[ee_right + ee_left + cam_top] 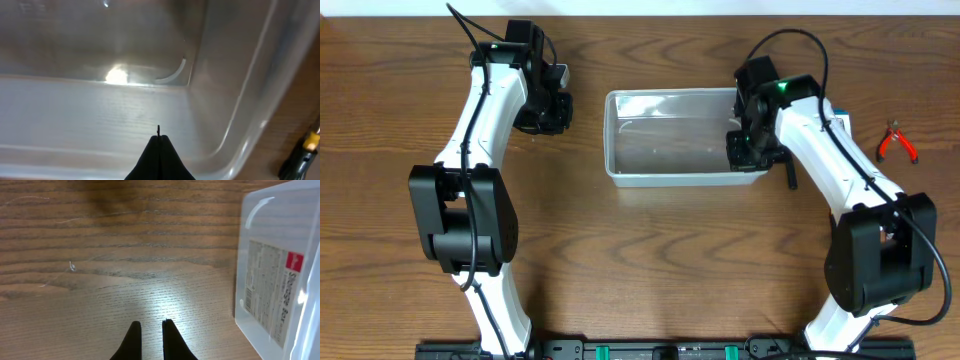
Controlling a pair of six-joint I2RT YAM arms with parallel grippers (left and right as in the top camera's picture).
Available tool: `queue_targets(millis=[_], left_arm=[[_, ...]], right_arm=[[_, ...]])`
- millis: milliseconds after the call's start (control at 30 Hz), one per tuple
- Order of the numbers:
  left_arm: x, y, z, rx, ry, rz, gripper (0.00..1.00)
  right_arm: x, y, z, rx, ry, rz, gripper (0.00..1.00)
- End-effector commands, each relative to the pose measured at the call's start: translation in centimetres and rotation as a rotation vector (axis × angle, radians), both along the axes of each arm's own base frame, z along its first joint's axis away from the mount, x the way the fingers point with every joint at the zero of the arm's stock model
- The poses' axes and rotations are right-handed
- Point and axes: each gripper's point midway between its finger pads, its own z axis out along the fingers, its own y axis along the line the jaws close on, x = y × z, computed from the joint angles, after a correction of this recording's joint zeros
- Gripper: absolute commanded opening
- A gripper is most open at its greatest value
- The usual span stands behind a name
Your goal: Pack container
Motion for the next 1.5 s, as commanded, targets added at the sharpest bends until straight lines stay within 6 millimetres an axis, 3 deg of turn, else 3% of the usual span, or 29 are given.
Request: queue_targets(millis=[0,367,767,900,1033,1100,1133,1233,1300,1333,1367,1433,1467], left_arm=[[-0.2,0.3,-0.9,0.006,0.027,0.013,0.06],[-0.2,0.3,-0.9,0.006,0.027,0.013,0.06],[-0.2,0.3,-0.9,0.007,0.026,0.013,0.07],[0.1,0.5,-0.9,0.020,0.013,0.014,0.14],[0.6,1.3,-1.0,0.068,-0.006,0.021,0.17],[0.7,1.7,-1.0,0.090,-0.013,0.023,0.29],[0.8,1.8,-1.0,0.097,-0.015,0.024,0.41],[0.9,2.0,-1.0,0.108,-0.019,0.026,0.61],[1.0,2.0,-1.0,0.108,-0.023,0.026,0.77],[1.0,2.0,-1.0,0.108,-0.026,0.027,0.92],[1.1,2.0,-1.0,0.111,-0.030,0.027,0.98],[1.4,2.4,-1.0,0.131,-0.040,0.031,0.98],[1.4,2.7,-1.0,0.148,-0.044,0.033,0.99]], right_arm=[[-0.5,-0.1,0.2,-0.009,-0.004,-0.012,0.01],[-0.4,-0.1,0.3,-0.007,-0.010,-0.012,0.01],[2.5,0.8,0.9,0.031,-0.125,-0.013,0.01],[3.9,1.6,2.4,0.067,-0.176,-0.011,0.01],[6.0,2.2,5.3,0.094,-0.260,-0.010,0.01],[7.0,2.5,7.3,0.107,-0.306,-0.009,0.01],[7.5,2.6,8.4,0.114,-0.331,-0.009,0.01],[8.3,2.9,10.8,0.128,-0.379,-0.008,0.19],[8.6,2.9,12.4,0.134,-0.407,-0.001,0.40],[8.7,2.8,13.3,0.133,-0.420,-0.002,0.55],[8.7,2.8,13.7,0.134,-0.424,-0.001,0.67],[8.6,2.5,14.6,0.129,-0.430,-0.006,0.94],[8.6,2.2,14.9,0.121,-0.430,-0.010,0.99]])
